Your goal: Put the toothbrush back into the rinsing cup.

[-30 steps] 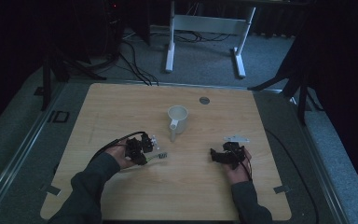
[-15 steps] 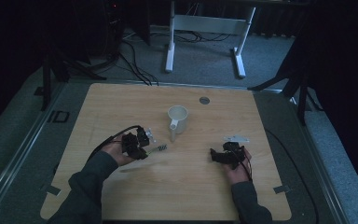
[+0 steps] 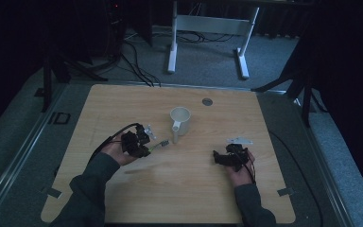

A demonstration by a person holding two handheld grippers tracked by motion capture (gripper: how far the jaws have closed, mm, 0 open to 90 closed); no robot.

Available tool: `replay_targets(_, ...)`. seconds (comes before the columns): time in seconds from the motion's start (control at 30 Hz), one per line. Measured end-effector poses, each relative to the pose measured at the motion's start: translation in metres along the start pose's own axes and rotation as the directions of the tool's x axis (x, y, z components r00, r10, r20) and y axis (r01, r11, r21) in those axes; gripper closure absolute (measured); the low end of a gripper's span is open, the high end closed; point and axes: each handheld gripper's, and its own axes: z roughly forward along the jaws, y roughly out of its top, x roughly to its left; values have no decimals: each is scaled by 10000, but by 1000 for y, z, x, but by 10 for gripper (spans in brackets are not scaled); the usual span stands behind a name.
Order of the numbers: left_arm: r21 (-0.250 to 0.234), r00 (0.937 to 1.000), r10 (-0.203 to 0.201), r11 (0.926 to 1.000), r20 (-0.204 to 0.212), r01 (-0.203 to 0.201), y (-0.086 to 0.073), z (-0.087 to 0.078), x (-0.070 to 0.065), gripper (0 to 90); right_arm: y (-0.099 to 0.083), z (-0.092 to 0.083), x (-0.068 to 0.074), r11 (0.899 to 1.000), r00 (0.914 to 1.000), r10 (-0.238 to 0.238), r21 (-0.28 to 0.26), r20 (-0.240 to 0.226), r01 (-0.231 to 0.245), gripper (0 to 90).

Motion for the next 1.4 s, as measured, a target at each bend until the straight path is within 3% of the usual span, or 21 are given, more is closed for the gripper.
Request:
replay_targets(0.6, -476, 9958, -717, 9965, -569, 690, 3, -5, 6, 819, 0, 0, 0, 10000, 10000, -4, -5, -12, 4, 135)
replay_targets(0.8, -763, 9911, -1104, 9916, -747, 1048, 7, -5, 8, 820, 0, 0, 0, 10000, 10000, -3, -4, -15, 3, 135)
replay_targets(1.07, -808, 9873, -1305, 9891, -903, 1234, 8, -4, 10, 819, 0, 0, 0, 10000, 10000, 4, 0, -18, -4, 135)
replay_targets(1.4, -1265, 9790, -1768, 9784, -1013, 1636, 8, -8, 13, 820, 0, 0, 0, 10000, 10000, -14, -3, -25, 14, 135)
